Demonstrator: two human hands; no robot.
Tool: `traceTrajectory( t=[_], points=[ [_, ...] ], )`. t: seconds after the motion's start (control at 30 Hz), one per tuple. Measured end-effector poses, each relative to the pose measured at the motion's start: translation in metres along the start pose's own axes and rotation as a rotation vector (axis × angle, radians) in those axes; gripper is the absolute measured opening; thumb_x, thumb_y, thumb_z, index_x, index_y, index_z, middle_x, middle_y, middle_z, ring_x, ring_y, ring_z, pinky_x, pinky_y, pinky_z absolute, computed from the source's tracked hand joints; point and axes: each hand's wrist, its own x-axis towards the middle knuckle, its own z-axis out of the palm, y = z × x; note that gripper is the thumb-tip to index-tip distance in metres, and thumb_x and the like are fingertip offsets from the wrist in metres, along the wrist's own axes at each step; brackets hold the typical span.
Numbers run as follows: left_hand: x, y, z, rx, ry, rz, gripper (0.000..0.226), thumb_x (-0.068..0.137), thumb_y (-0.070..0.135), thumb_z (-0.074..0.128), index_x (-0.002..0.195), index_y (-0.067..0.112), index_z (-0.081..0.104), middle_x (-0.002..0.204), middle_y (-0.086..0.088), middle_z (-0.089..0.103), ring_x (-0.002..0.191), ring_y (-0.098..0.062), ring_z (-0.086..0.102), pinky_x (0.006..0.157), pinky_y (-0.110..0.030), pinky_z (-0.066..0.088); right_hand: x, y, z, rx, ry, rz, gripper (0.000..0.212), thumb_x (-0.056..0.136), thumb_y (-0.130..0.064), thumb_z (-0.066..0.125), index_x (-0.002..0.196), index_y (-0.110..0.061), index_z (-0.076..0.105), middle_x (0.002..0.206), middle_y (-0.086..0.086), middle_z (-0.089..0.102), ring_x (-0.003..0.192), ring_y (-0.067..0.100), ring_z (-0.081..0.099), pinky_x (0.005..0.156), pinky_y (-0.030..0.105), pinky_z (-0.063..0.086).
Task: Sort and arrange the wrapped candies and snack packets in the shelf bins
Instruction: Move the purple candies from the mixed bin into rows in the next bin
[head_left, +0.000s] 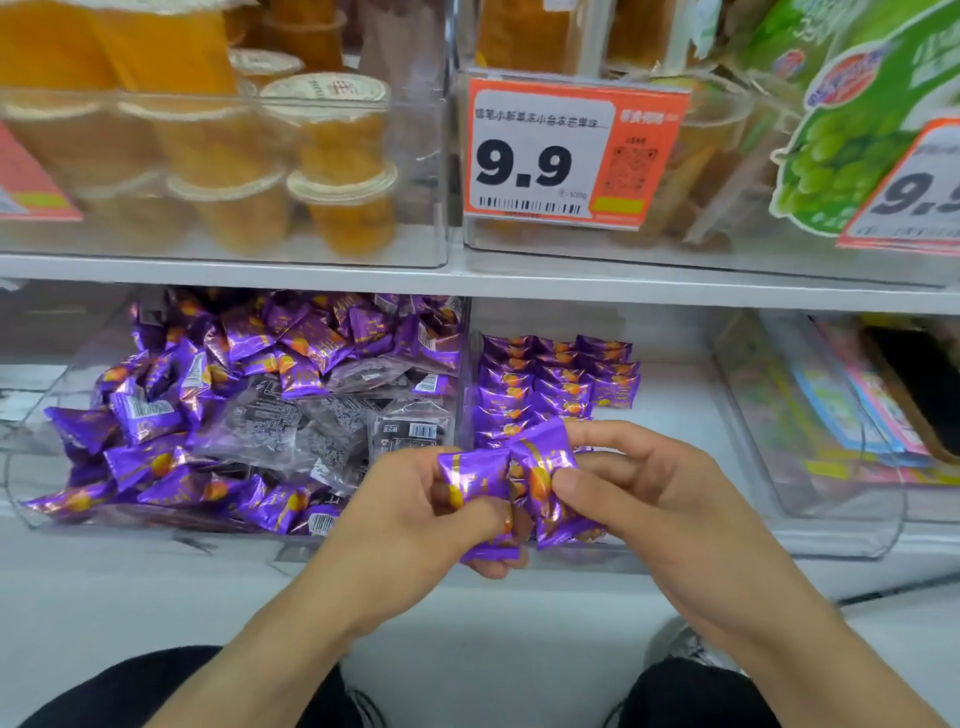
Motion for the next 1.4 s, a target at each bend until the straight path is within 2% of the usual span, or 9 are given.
traceTrajectory(
  t=[0.2,0.37,0.5,0.63,0.73,0.8,1.0,1.23,1.4],
  points=[
    [0.001,-0.003,0.001,-0.145,-0.036,0.024,0.022,0.092,-0.002,0.06,0.101,0.011,0.076,0.094,-0.014,0.077,0.081,-0.024,0.074,0.066,-0.027,0.057,-0.001,0.003,0.006,-0.031,0.015,-0.016,0.036,0.074,-0.016,0.079,0.108,-0.008,0.067,0.086,0.016,0.075,0.069,0.021,0.069,0.058,0.027,0.054],
    [0.007,-0.009,0.001,-0.499,-0.125,-0.104,0.033,0.085,0.025,0.058,0.11,0.012,0.075,0.113,-0.018,0.072,0.103,-0.032,0.07,0.081,-0.035,0.058,0.001,0.01,0.006,-0.123,0.075,-0.073,0.034,0.073,-0.022,0.084,0.104,-0.019,0.071,0.091,0.009,0.073,0.072,0.027,0.068,0.074,0.042,0.057],
    [0.008,-0.012,0.006,-0.536,-0.106,-0.118,0.043,0.082,0.039,0.058,0.11,0.011,0.075,0.113,-0.021,0.071,0.105,-0.036,0.069,0.081,-0.039,0.059,-0.001,0.013,0.012,-0.164,0.055,-0.091,0.035,0.067,-0.024,0.089,0.097,-0.027,0.073,0.082,0.002,0.068,0.063,0.022,0.065,0.061,0.032,0.055],
    [0.004,-0.013,0.011,-0.434,-0.004,-0.009,0.04,0.095,0.042,0.054,0.089,0.009,0.077,0.085,-0.016,0.073,0.082,-0.024,0.07,0.076,-0.036,0.058,-0.003,0.015,0.019,-0.27,0.153,-0.148,0.037,0.057,-0.034,0.088,0.09,-0.03,0.072,0.08,0.001,0.068,0.049,0.019,0.059,0.05,0.024,0.049],
    [0.003,-0.013,0.01,-0.334,0.042,0.076,0.045,0.09,0.042,0.047,0.087,0.007,0.075,0.082,-0.027,0.069,0.076,-0.023,0.065,0.071,-0.029,0.056,-0.001,0.019,0.019,-0.455,0.19,-0.249,0.052,0.051,-0.058,0.09,0.094,-0.041,0.068,0.09,-0.013,0.068,0.066,0.011,0.063,0.056,0.019,0.048],
    [0.002,-0.011,0.01,-0.244,0.072,0.153,0.041,0.095,0.039,0.044,0.076,0.018,0.075,0.069,-0.006,0.068,0.067,-0.012,0.06,0.067,-0.02,0.05,0.0,0.021,0.017,-0.465,0.145,-0.261,0.061,0.046,-0.064,0.088,0.1,-0.044,0.066,0.096,-0.016,0.068,0.077,0.012,0.066,0.063,0.018,0.051],
    [0.003,-0.021,0.011,0.21,0.256,0.437,0.039,0.096,0.048,0.041,0.063,0.033,0.056,0.072,0.014,0.053,0.071,-0.005,0.052,0.066,-0.011,0.037,0.004,0.025,0.014,-0.297,-0.003,-0.225,0.061,0.061,-0.031,0.095,0.115,-0.03,0.065,0.1,0.002,0.071,0.089,0.024,0.066,0.069,0.04,0.057],
    [0.006,-0.02,0.015,0.079,0.283,0.46,0.027,0.089,0.042,0.064,0.109,0.027,0.073,0.093,0.005,0.07,0.086,-0.008,0.067,0.075,-0.013,0.048,0.021,0.018,-0.009,-0.123,-0.144,-0.255,0.04,0.067,0.003,0.082,0.1,-0.004,0.062,0.094,0.007,0.067,0.085,0.02,0.065,0.073,0.035,0.056],
    [0.024,-0.036,-0.009,0.477,0.461,0.433,0.039,0.082,0.034,0.076,0.116,0.021,0.063,0.097,0.008,0.058,0.085,-0.01,0.057,0.076,-0.015,0.046,0.062,0.014,-0.076,-0.535,0.081,-0.296,0.045,0.066,0.004,0.087,0.097,-0.02,0.066,0.093,0.002,0.07,0.083,0.015,0.065,0.079,0.031,0.055]
  ],
)
